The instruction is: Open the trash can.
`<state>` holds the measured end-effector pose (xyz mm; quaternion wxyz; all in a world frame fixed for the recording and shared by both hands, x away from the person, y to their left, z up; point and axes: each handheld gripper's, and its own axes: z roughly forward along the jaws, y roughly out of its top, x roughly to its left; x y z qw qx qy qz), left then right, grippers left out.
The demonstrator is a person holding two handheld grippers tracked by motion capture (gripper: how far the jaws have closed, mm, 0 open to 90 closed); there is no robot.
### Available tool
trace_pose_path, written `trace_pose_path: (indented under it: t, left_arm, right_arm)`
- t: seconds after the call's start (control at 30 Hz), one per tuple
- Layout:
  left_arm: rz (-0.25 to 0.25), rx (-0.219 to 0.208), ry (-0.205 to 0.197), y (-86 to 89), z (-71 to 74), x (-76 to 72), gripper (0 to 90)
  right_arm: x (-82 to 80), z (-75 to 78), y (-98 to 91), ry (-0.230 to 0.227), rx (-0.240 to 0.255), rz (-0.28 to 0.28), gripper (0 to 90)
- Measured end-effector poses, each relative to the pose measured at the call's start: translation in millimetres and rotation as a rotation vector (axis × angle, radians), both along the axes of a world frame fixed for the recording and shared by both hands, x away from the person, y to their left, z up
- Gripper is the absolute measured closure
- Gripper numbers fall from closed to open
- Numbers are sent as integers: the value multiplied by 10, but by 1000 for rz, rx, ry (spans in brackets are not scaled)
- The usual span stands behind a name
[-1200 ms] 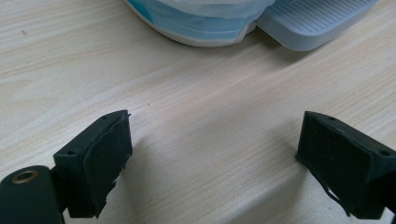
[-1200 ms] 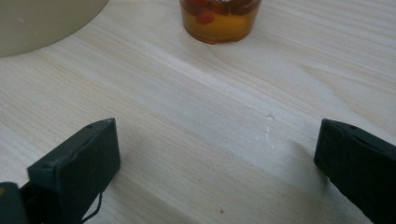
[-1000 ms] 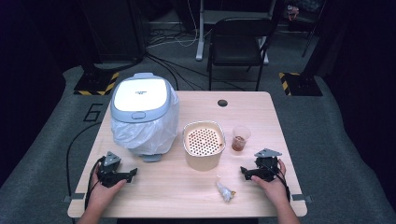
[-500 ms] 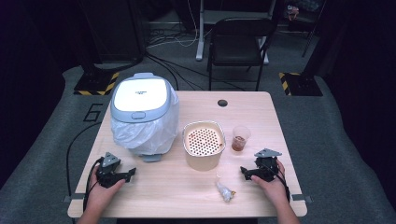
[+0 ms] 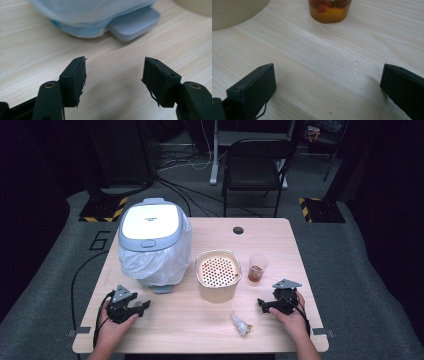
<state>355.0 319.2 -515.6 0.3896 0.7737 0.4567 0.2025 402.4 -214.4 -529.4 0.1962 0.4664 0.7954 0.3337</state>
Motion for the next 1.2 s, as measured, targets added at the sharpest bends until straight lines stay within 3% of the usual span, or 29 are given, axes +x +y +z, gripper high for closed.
trace_pose_path:
  t: [0.1,0.13,0.17,0.37,0.47,0.63,0.67,0.7,0.77,0.8,0.87,1.07,1.1,1.13,1.2]
  left_arm:
    - [-16,-42,0,-99,40,-31,356]
    - [-24,-38,-5,-112,45,-29,356]
    - [-42,-39,13,-130,63,-29,356]
    - [-58,-59,-8,-284,107,-7,362]
    - [-76,-56,-24,-378,116,19,362]
    - [-131,6,-48,-522,147,77,368]
    - [-140,-5,-35,-545,156,81,370]
    - [-137,-2,-61,-568,154,96,372]
    - [-143,-10,-48,-587,160,100,373]
    - [-143,-4,-60,-601,162,120,374]
    - [-98,-59,-46,-660,140,124,378]
    - [-65,-64,-46,-683,98,187,380]
    - [-32,-77,-3,-684,81,190,379]
    - [-13,-69,-25,-686,73,192,366]
    - [4,-77,-24,-682,64,187,367]
  right_arm:
    - [0,1,0,0,-2,0,0]
    - [-1,1,2,1,1,-1,0]
    - [-1,2,4,2,1,-3,0]
    - [1,0,4,-1,-1,-2,0]
    - [-1,0,6,0,1,-5,0]
    - [0,0,5,-1,-1,-4,0]
    - [0,0,5,-1,-1,-4,0]
    - [0,0,5,-1,-1,-4,0]
    - [0,0,5,-1,-1,-4,0]
    - [0,0,5,-1,-1,-4,0]
    - [0,0,5,-1,-1,-4,0]
    - [0,0,5,-1,-1,-4,0]
    - [1,0,3,-3,-4,-4,0]
    - [0,1,5,-1,-2,-5,0]
    - [0,0,5,-1,-1,-4,0]
